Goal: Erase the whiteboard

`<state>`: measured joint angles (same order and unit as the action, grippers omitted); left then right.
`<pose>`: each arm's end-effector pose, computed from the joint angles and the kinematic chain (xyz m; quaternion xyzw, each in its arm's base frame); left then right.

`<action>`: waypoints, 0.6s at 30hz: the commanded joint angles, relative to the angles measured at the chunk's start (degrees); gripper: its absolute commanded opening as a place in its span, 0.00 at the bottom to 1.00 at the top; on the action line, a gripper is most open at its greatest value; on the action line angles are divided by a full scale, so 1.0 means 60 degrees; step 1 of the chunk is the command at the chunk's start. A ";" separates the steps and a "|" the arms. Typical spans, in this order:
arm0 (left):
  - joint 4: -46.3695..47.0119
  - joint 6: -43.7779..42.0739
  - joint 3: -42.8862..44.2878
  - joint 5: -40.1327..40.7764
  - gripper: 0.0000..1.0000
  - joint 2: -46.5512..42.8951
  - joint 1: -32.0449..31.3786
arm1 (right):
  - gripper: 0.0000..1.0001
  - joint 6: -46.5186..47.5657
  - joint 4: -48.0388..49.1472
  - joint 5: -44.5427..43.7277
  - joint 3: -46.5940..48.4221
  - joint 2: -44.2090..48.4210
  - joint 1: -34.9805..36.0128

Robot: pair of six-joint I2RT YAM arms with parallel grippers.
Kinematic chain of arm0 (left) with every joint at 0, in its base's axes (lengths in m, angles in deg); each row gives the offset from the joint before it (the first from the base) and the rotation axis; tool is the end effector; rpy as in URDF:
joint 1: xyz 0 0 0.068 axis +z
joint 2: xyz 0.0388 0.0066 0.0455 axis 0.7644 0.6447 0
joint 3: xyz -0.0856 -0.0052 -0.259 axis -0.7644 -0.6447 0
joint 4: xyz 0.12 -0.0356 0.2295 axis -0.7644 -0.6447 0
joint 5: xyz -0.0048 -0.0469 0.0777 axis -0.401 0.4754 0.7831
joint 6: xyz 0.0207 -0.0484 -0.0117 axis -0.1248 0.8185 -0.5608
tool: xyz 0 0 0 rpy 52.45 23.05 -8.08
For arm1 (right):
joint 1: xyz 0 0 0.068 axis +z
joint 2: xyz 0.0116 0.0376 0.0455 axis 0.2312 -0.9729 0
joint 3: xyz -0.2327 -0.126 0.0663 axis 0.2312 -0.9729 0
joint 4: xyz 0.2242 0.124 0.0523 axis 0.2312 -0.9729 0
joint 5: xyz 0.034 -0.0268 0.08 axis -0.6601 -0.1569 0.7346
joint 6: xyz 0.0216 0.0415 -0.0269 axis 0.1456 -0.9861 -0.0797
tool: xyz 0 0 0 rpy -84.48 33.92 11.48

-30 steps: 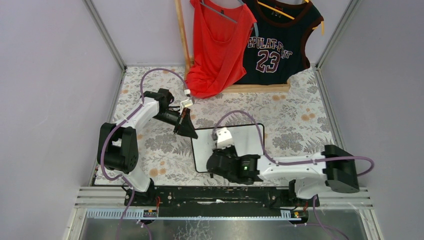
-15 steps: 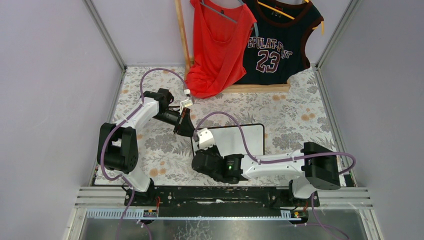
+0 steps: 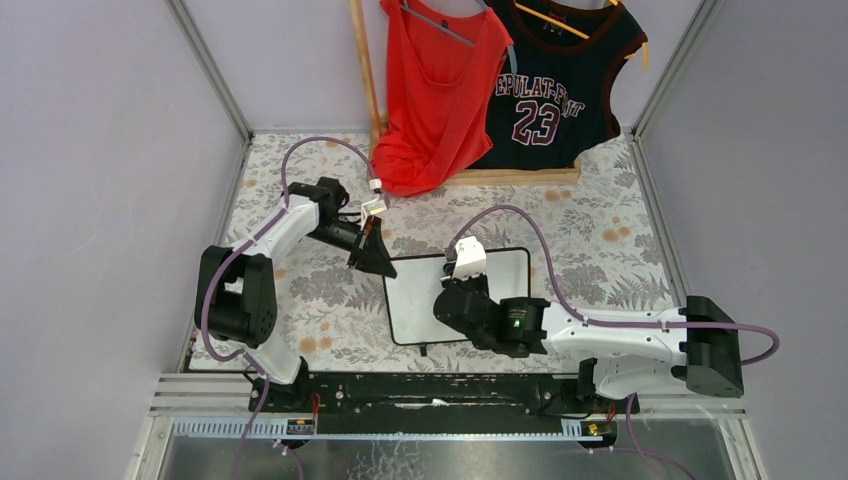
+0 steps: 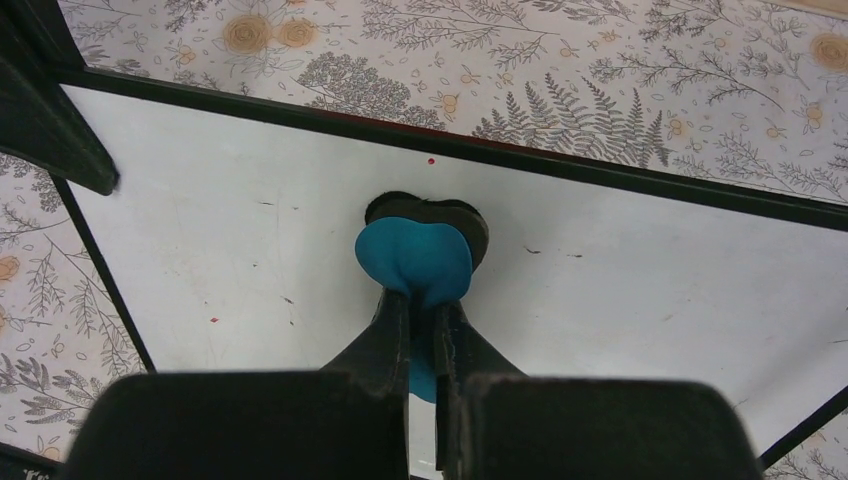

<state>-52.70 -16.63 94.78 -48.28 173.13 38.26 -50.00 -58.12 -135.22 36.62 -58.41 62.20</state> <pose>0.2693 -0.0902 0.2369 0.4532 0.6582 -0.5566 0.2272 0.0939 0.2522 0.2649 -0.0850 0.8240 0.1126 0.5487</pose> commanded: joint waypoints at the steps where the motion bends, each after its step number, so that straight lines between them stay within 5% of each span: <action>1: -0.0072 -0.0466 -0.0061 0.0568 0.00 -0.0063 -0.0191 | 0.00 -0.0076 0.0171 -0.0087 -0.0045 -0.0242 -0.0033; 18: -0.0023 -0.0395 -0.0030 0.0577 0.00 -0.0044 -0.0191 | 0.00 -0.0256 0.1541 0.0799 0.1359 -0.3047 0.1730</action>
<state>-52.70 -16.41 94.78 -48.25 173.13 38.26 -49.89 -51.26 -131.52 41.69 -75.16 70.82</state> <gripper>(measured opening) 0.044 0.064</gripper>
